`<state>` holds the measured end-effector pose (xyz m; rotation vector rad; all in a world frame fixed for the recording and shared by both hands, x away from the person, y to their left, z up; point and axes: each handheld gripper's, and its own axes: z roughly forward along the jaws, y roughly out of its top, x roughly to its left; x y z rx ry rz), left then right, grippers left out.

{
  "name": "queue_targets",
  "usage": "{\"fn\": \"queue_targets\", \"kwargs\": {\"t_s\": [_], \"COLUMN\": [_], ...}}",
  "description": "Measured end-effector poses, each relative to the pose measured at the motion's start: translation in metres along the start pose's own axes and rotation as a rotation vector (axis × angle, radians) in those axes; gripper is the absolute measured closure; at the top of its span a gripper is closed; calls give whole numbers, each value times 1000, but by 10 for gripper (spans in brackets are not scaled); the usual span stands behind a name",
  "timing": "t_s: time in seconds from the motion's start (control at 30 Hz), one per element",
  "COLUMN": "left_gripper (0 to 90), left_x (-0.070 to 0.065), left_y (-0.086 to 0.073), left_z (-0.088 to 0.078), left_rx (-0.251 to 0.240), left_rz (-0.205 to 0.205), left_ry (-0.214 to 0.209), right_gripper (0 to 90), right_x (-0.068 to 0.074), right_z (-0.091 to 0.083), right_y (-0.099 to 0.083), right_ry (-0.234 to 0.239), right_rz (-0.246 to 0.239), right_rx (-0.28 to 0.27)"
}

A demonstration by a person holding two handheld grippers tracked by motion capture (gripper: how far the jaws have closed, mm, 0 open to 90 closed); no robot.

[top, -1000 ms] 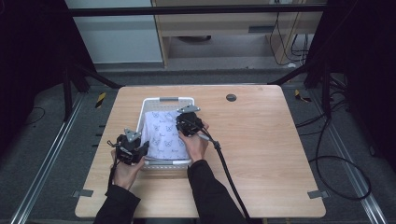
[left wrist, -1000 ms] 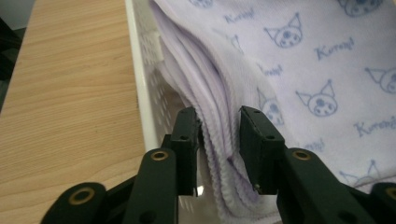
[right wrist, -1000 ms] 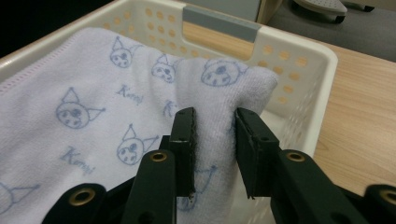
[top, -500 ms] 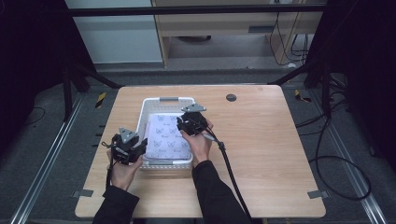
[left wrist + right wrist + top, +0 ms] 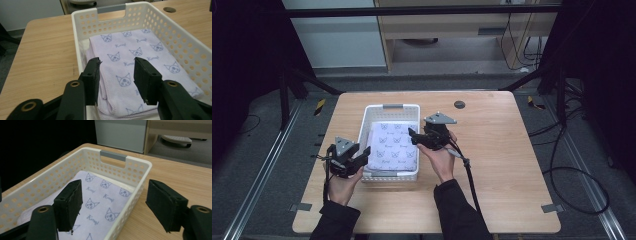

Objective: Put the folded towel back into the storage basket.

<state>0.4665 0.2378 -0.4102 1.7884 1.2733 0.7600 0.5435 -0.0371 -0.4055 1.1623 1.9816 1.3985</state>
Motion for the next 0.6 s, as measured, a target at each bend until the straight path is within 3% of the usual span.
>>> {"fn": "queue_targets", "kwargs": {"t_s": [0.17,0.33,0.6], "left_gripper": [525,485,433], "left_x": [-5,-10,-22], "left_y": [1,1,0], "left_z": [-3,-6,-7], "left_rx": [-26,-34,-21], "left_rz": [26,42,70], "left_ry": [-15,-32,-70], "right_gripper": [216,181,158], "right_x": [-8,-27,-63], "right_z": [-19,-43,-78], "right_y": [-5,-16,-41], "right_ry": [12,46,4], "right_rz": [4,35,50], "right_rx": [0,-24,-17]}}
